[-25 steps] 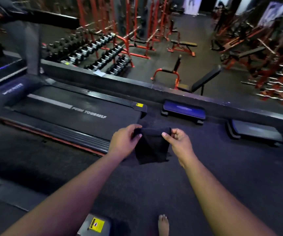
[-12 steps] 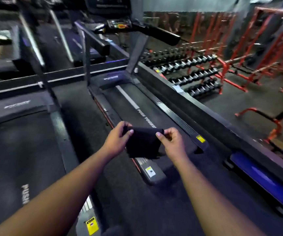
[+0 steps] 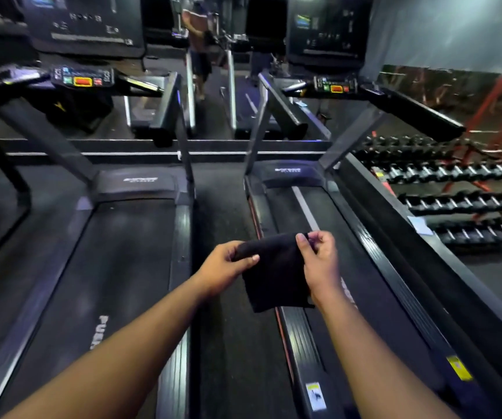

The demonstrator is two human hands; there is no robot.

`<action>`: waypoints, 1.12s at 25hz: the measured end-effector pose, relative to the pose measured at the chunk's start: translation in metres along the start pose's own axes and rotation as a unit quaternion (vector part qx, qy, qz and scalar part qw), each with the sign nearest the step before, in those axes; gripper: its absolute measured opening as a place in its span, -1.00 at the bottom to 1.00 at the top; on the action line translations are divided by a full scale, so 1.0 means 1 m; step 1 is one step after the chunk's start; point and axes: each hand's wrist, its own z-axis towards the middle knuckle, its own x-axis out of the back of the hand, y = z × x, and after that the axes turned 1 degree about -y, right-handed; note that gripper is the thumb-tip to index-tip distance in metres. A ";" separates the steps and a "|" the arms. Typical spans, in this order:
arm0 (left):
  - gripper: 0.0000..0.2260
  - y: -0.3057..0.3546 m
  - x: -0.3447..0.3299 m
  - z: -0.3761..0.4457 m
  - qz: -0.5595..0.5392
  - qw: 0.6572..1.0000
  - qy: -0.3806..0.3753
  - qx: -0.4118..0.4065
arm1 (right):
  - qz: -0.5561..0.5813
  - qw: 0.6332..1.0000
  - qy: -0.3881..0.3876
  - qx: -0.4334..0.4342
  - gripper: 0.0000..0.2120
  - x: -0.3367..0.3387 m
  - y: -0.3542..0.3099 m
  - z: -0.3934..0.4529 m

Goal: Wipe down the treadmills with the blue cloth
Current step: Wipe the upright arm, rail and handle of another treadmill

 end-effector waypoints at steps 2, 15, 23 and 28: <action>-0.81 0.011 0.024 0.025 0.011 0.999 0.043 -0.013 | 0.021 0.998 -0.053 -0.005 -0.66 -0.025 0.003 0.030; -0.83 0.016 0.180 0.187 0.227 0.945 0.237 -0.003 | 0.013 0.968 -0.250 -0.019 -0.66 -0.233 0.035 0.220; -0.87 0.047 0.274 0.288 0.299 0.863 0.406 -0.005 | -0.058 0.970 -0.128 0.196 -0.72 -0.372 -0.019 0.357; -0.78 0.052 0.365 0.330 0.279 0.828 0.481 0.069 | -0.168 0.938 -0.190 0.235 -0.47 -0.476 -0.060 0.377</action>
